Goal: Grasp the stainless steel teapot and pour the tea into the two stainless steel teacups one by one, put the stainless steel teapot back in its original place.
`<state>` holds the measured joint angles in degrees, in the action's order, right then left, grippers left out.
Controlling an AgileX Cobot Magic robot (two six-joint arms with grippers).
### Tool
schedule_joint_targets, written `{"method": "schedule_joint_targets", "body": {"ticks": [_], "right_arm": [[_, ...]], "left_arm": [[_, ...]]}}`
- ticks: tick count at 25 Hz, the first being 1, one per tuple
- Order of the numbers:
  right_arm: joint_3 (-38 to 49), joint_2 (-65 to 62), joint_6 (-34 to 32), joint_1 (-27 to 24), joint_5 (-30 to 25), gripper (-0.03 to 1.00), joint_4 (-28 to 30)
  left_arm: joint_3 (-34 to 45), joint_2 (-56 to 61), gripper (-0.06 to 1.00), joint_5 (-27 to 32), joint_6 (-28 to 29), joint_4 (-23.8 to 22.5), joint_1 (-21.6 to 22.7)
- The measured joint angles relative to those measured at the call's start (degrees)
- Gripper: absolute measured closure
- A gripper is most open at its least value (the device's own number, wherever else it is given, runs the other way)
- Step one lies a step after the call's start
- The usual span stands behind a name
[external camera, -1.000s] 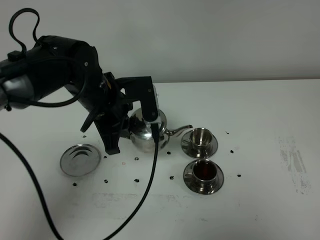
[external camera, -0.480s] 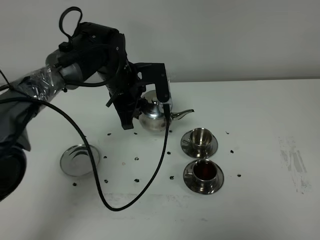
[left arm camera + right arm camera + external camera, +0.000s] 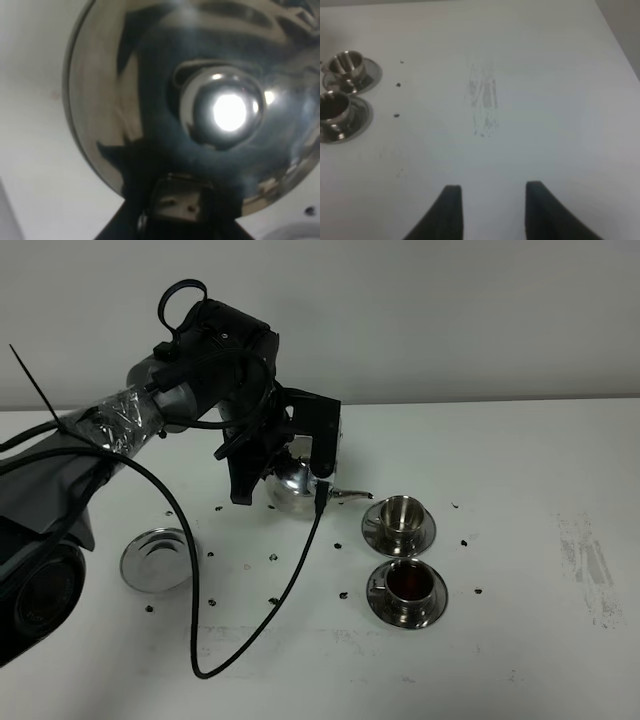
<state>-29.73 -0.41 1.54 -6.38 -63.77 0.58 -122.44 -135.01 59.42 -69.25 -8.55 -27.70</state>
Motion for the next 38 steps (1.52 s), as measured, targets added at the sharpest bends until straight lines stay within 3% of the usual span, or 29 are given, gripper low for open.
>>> {"method": "schedule_joint_targets", "body": {"ticks": [10,27,38], "right_arm": [[0.0,0.0,0.0,0.0,0.0,0.68,0.0],[0.0,0.0,0.0,0.0,0.0,0.68,0.0],[0.0,0.0,-0.05,0.0,0.0,0.68,0.0]], "left_arm": [[-0.1,0.0,0.74,-3.66,-3.36,-2.73,-2.5],[-4.37,0.0,0.74,-3.32,-3.49,-3.05,-2.83],[-4.42,-2.47,0.74,-3.4,-5.53,-5.95,-3.59]]}}
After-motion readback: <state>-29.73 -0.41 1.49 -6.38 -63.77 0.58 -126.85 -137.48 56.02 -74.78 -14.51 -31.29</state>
